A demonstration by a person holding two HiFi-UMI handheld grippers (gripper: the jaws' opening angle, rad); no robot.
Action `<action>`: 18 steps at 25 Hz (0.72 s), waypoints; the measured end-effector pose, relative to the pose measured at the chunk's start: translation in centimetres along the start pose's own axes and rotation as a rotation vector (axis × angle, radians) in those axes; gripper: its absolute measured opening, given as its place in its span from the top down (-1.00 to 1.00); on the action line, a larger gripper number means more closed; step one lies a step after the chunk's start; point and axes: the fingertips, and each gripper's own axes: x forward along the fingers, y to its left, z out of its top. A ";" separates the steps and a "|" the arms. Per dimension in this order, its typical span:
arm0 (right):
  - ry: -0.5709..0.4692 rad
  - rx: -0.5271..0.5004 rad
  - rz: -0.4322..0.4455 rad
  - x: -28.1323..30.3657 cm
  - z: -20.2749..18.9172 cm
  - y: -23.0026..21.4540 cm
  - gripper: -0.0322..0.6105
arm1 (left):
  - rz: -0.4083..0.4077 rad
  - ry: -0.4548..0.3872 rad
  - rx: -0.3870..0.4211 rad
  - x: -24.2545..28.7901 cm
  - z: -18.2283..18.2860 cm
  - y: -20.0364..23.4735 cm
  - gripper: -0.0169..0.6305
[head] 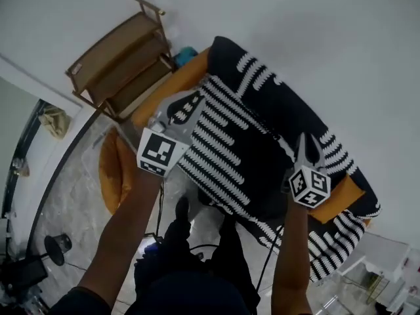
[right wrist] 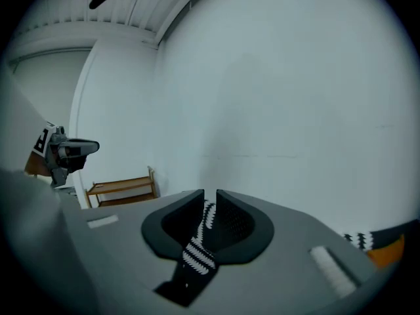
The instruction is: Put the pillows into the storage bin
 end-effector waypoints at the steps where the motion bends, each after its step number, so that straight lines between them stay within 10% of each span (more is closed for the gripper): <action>1: -0.004 0.016 -0.051 -1.4 -0.4 -1.7 0.77 | -0.047 -0.008 -0.003 1.4 0.1 -1.4 0.81; 18: -0.031 0.322 -0.576 -24.0 -11.7 -26.3 0.65 | -0.588 -0.069 0.084 17.9 5.9 -31.8 0.75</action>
